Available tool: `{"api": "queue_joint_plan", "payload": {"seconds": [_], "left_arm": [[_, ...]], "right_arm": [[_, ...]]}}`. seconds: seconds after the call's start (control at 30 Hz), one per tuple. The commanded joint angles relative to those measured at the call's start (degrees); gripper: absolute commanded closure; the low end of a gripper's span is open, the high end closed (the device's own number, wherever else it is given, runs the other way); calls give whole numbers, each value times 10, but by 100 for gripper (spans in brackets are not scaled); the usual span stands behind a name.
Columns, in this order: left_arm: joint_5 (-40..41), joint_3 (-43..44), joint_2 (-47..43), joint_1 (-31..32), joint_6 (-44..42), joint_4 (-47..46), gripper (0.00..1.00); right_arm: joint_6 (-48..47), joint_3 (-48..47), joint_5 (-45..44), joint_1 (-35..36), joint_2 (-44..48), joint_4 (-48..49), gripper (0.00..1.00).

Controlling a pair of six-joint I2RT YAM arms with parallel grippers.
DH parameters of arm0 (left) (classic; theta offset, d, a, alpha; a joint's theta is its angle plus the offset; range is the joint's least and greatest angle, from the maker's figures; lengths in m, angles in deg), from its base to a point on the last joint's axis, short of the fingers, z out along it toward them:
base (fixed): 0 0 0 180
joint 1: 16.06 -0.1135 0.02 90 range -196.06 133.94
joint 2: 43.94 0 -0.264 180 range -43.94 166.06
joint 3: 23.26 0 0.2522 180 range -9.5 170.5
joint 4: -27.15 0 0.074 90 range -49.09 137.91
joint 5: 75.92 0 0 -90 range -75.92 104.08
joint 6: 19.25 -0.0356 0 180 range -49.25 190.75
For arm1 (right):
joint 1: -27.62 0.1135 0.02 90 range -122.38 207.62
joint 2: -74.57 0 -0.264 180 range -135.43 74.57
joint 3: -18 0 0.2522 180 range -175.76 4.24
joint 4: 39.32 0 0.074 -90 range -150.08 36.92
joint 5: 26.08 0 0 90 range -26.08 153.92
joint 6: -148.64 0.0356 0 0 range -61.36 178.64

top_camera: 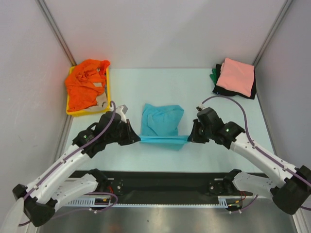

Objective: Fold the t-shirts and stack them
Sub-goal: Fold the tshirt

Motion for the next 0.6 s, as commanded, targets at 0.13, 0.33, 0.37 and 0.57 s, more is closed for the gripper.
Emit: {"api": "queue_joint_plan", "payload": {"seconds": [0.13,0.33,0.37,0.57], "left_arm": [[36,114,116,-52,-83,-45,100],[3,165,225,-113,-113,-74,100],[-8,172,239,-130,-115,-78,100],[-56,230,360,-172,-126,-95,100]], "right_arm": [[-117,-116,-12,-87,-109,1,100],[-149,-169,17,-121,-201,15,100],[-150,-181,21,-125,-210,15,100],[-168,-219,39,-155,-273,24,100]]}}
